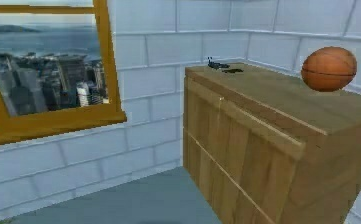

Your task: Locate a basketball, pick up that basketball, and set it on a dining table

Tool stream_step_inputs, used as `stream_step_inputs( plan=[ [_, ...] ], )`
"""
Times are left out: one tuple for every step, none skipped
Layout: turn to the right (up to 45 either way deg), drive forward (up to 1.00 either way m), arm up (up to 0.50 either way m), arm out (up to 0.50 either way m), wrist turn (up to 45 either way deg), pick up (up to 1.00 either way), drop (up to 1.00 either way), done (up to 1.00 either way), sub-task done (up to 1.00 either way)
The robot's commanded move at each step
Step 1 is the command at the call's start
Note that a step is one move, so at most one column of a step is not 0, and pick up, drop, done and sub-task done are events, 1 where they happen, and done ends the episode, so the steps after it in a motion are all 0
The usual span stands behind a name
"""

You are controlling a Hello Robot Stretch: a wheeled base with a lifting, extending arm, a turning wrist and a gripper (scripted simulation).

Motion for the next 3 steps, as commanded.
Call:
stream_step_inputs(
  plan=[
    [45.0, 0.00, 0.00, 0.00, 0.0, 0.00, 0.00, 0.00, 0.00],
    [12.0, 0.00, 0.00, 0.00, 0.0, 0.00, 0.00, 0.00, 0.00],
    [0.0, 0.40, 0.00, 0.00, 0.0, 0.00, 0.00, 0.00, 0.00]
  ],
)
